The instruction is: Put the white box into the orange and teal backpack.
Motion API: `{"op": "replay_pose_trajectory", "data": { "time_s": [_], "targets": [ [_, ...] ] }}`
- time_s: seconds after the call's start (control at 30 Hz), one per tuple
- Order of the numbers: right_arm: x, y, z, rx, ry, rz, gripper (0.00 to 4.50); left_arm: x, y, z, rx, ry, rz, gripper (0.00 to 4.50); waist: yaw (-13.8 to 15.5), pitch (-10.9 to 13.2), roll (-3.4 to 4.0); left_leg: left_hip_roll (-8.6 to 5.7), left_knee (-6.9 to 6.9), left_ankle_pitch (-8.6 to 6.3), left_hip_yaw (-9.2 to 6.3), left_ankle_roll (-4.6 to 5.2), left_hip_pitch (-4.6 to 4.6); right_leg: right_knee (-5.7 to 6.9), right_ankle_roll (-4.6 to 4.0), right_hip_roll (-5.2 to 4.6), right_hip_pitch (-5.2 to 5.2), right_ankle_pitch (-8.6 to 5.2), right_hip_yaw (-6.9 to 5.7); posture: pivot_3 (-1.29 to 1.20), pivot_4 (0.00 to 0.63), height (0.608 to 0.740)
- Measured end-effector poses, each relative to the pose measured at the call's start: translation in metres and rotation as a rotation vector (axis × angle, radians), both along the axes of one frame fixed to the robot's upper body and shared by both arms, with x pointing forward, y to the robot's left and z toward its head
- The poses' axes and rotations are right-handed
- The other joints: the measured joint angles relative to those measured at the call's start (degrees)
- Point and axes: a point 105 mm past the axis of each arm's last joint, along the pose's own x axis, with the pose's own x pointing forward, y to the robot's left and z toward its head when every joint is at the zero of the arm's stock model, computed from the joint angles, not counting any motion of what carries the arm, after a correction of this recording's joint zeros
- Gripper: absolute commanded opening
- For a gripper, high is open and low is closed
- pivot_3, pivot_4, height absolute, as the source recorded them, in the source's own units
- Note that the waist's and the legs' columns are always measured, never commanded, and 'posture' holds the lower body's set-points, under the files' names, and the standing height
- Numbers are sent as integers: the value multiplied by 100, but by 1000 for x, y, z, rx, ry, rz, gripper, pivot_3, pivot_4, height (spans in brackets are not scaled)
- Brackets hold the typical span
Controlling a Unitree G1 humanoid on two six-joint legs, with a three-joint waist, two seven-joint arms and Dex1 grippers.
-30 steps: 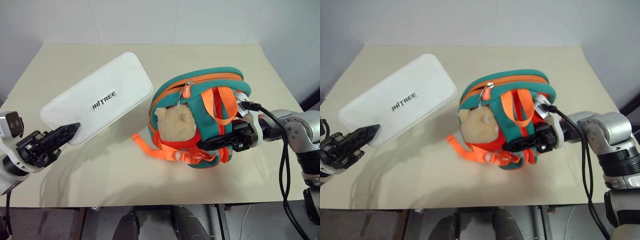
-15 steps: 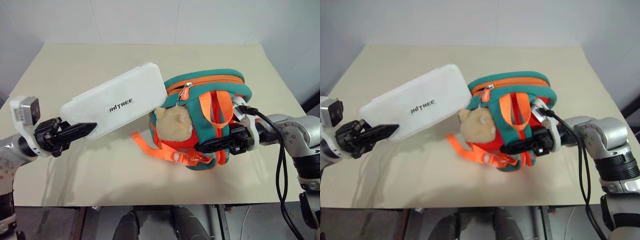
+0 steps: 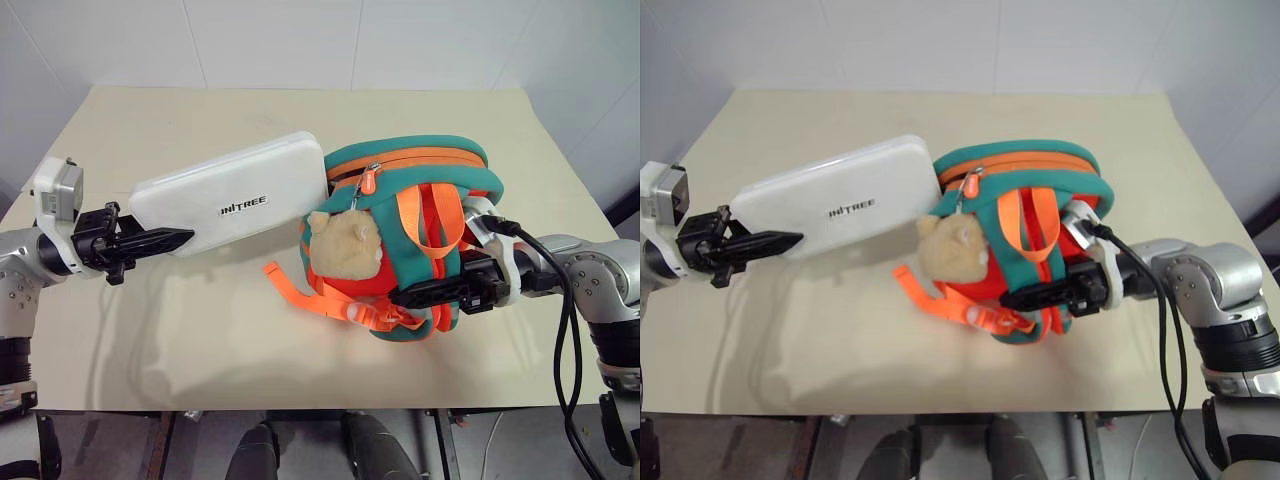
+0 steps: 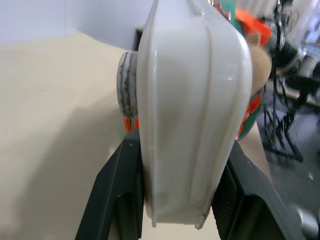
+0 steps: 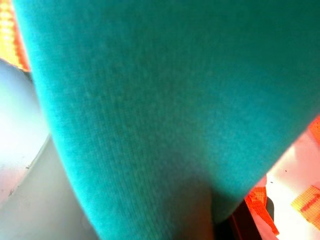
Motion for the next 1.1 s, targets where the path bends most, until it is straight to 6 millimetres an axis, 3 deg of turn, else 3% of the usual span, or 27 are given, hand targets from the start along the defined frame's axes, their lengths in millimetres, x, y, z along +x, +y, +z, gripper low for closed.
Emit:
{"op": "replay_pose_trajectory", "data": {
  "time_s": [0.33,0.47,0.67,0.8,1.1],
  "targets": [
    [-2,1,-2,13,2,1,7,38,-8,24,168,-80,-19,1355,43,0,0,-1,12,1,-4,1,-4,12,3,1,-1,-1,-5,0,150,740],
    [-2,3,-2,25,0,6,7,51,-32,29,220,-88,-79,1355,123,0,0,-3,35,0,-8,2,-13,26,7,2,-2,-3,-7,0,150,740],
    [-2,5,-3,30,0,7,7,54,-65,27,305,-75,-198,1355,125,0,0,-6,54,-2,-13,5,-20,42,13,3,-5,-7,-7,0,150,740],
    [-3,5,-3,33,-5,8,7,57,-100,33,369,-108,-309,1355,126,2,3,-8,65,-3,-14,6,-24,45,15,4,-5,-8,-7,0,150,740],
    [-6,8,-4,51,-28,0,7,69,-172,13,343,-114,-474,1355,129,3,4,-10,76,-7,-18,13,-41,47,22,5,-14,-14,-7,0,150,740]
  ]
}}
